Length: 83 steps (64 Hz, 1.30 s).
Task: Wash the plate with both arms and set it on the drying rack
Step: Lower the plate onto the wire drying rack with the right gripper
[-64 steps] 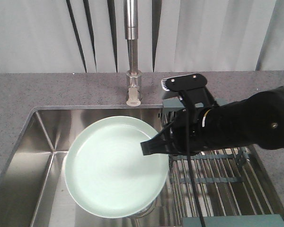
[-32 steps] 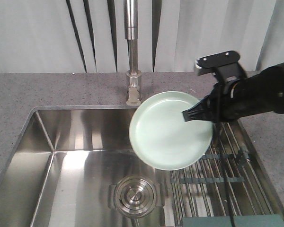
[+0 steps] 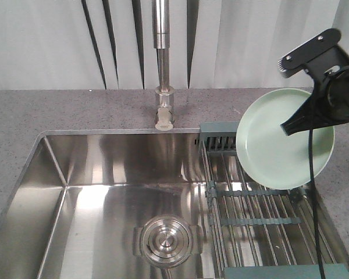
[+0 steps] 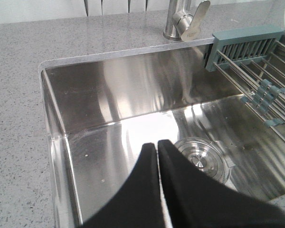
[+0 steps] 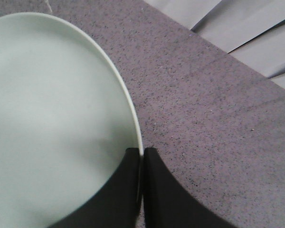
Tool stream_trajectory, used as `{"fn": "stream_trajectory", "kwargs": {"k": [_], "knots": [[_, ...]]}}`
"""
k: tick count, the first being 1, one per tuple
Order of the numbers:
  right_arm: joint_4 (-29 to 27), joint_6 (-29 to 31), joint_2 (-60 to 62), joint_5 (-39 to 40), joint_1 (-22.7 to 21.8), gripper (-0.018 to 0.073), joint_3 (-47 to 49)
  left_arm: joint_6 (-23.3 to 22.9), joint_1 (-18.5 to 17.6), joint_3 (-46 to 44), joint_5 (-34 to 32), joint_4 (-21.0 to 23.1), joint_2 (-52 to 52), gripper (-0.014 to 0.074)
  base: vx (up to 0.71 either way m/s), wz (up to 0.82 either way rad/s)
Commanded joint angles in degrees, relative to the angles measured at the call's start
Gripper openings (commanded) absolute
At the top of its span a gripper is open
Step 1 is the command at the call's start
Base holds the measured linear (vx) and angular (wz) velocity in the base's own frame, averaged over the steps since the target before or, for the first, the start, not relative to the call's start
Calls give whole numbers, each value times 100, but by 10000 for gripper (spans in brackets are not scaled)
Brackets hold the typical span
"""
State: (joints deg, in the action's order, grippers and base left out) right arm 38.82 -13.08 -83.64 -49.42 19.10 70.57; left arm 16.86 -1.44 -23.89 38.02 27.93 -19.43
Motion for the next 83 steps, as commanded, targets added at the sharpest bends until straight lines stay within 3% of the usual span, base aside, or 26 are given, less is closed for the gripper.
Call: {"fn": "stream_trajectory", "kwargs": {"k": [1,21,47,55,71,77,83], "knots": [[298,-65,-181,304,-21,-1,188,-33,-5,-127,-352,148,-50,-8,0,0],[204,-189,-1123,707,-21,-1,188,-33,-5,-127,-347,148,-50,-8,0,0],[50,-189,-1425,800,-89,25,179,-33,-5,-127,-347,148,-50,-8,0,0],[-17,-189,-1425,756,-184,107,179,-33,-5,-127,-347,148,-50,-8,0,0],[-25,-194,-1425,678,-269,415,179,-33,-5,-127,-347,143,-50,-6,0,0],[-33,-189,-1352,610,-269,439,179,-33,-5,-127,-347,143,-50,-6,0,0],[-183,-184,-1130,625,-269,404,179,-33,-5,-127,-347,143,-50,-6,0,0]]}}
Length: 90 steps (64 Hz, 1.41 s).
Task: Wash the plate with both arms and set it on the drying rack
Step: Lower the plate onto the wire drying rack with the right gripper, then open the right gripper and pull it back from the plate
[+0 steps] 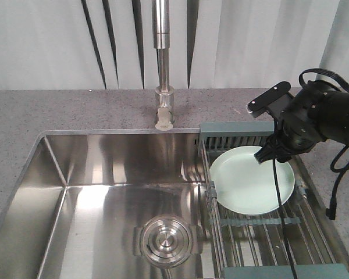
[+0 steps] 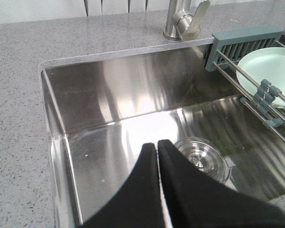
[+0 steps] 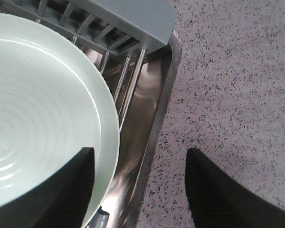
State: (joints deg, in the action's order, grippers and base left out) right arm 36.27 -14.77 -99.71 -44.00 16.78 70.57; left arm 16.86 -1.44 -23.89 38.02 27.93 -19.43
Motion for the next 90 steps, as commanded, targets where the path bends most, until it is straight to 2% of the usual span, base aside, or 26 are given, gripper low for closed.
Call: {"fn": "stream_trajectory", "kwargs": {"k": [1,7,11,18,30,37,43,49,65,80,90], "knots": [[7,-15,553,93,-36,393,179,-33,-5,-122,-347,143,-50,-6,0,0],[-402,96,959,213,-36,281,172,-33,-5,-96,-360,143,-50,-6,0,0],[-772,240,1277,253,-17,159,167,-33,-5,-96,-360,143,-50,-6,0,0],[-1483,804,1874,265,146,-15,144,-33,-5,-96,-360,143,-50,-6,0,0],[-2449,1752,3099,807,833,-9,-640,-33,-5,-96,-365,143,-50,-6,0,0],[-2799,1830,3999,1534,1262,-9,-1581,-33,-5,-96,-365,143,-50,-6,0,0],[-2885,1802,4707,2059,1521,-9,-2544,-33,-5,-96,-365,143,-50,-6,0,0],[-2968,1781,5472,2402,1558,-9,-3473,-33,-5,-96,-365,143,-50,-6,0,0],[-2923,1776,6848,2355,1559,-8,-5042,-33,-5,-96,-451,143,-50,-6,0,0],[-2927,1477,7205,2680,1559,-5,-5248,-33,-5,-96,-1076,143,-50,-6,0,0],[-2927,1173,7205,2680,1559,-4,-5248,-33,-5,-96,-1132,143,-50,-6,0,0]]}}
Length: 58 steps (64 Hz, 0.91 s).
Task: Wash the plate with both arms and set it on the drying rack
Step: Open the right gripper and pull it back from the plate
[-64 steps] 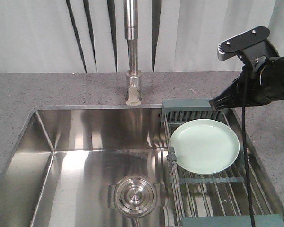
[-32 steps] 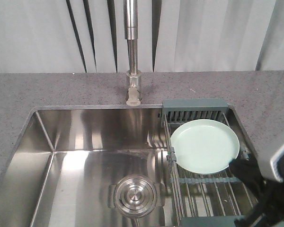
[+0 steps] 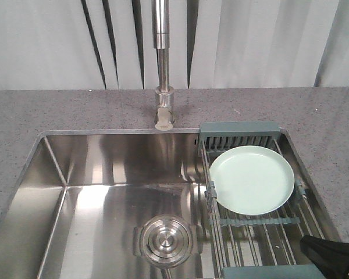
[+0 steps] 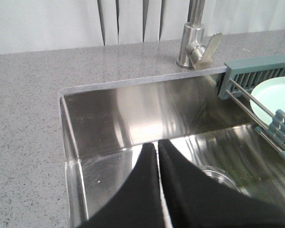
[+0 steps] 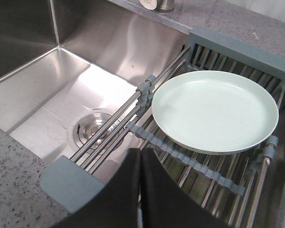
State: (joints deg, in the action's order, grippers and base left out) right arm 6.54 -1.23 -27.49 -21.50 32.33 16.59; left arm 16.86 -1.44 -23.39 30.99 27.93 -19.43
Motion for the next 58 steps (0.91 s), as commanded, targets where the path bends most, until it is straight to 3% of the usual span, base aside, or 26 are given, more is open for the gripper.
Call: {"fn": "stream_trajectory", "kwargs": {"k": [1,46,58], "knots": [[46,-190,-17,429,4,-4,150,-33,-5,-146,-422,143,-50,-6,0,0],[28,-190,-17,386,4,-4,150,-44,-5,-146,-410,170,-50,-6,0,0],[28,-190,-17,386,4,-4,150,-37,-5,-167,-864,1169,-111,-6,0,0]]}}
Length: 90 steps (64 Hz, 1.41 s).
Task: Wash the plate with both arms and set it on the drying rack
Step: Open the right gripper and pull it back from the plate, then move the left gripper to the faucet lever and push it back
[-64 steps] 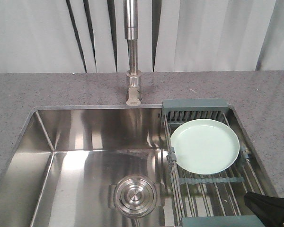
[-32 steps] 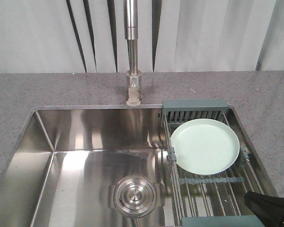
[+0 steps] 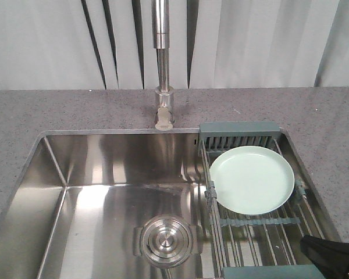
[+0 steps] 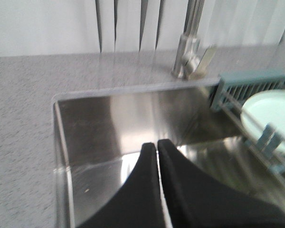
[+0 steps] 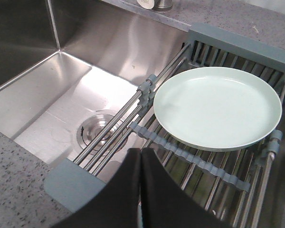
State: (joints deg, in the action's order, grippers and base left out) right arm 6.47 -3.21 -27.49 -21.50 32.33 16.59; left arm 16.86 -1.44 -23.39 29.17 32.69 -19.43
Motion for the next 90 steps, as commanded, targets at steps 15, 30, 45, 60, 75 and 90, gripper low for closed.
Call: {"fn": "stream_trajectory", "kwargs": {"k": [15,30,45,60,75,90], "knots": [[35,8,-17,376,4,-4,150,326,-5,-651,-1118,1853,-1359,-6,0,0],[29,2,-17,381,4,-4,150,1536,-5,-1950,-399,3086,-3511,-6,0,0],[35,2,-17,381,4,-4,150,2938,-10,-3126,647,4753,-5461,-6,0,0],[35,2,-17,381,4,-4,150,3318,-328,-3735,1560,5828,-6993,-6,0,0],[35,2,-17,381,4,-4,150,3313,-944,-4512,1848,6058,-8205,-6,0,0],[35,2,-17,381,4,-4,150,3286,-1239,-5256,2003,6634,-9055,-6,0,0]]}}
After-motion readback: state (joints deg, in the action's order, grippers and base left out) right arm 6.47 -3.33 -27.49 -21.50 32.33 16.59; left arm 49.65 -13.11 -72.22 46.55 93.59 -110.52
